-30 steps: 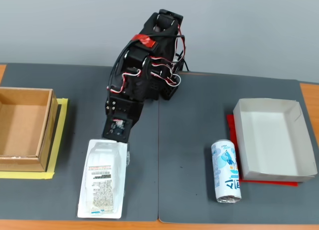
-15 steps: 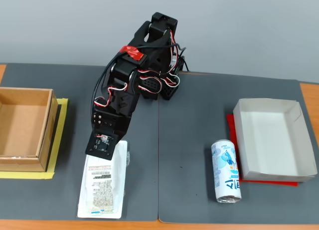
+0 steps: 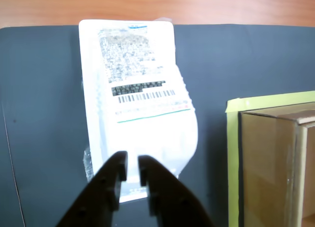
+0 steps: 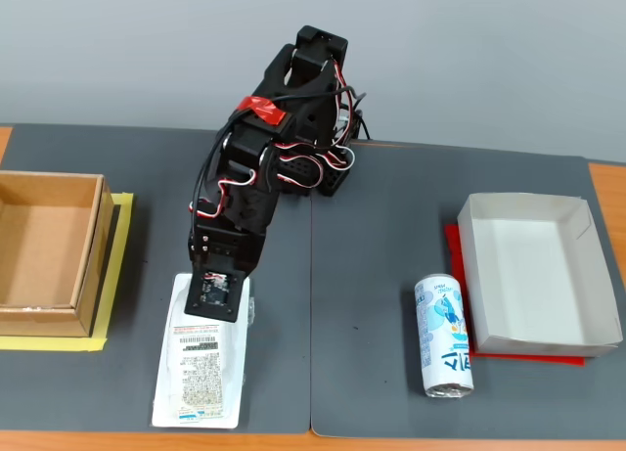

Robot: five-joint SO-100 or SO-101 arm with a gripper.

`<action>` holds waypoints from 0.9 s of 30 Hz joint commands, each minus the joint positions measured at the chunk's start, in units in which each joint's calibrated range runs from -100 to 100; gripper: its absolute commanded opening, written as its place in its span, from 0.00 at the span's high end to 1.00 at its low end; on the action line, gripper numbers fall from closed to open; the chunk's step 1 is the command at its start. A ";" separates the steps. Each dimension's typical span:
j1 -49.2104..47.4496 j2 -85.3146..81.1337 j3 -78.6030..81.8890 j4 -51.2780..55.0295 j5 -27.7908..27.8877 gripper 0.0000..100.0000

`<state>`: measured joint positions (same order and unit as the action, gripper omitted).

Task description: Pick the sandwich and put it in the gray box

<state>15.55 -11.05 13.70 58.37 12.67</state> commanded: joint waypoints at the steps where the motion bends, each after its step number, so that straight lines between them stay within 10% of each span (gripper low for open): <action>1: -0.82 -0.27 -2.52 0.14 0.32 0.97; 11: -0.89 -0.27 -2.43 5.17 3.71 0.56; 27: -0.96 3.63 -3.16 4.91 5.01 0.54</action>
<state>14.44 -7.48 13.61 63.92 17.51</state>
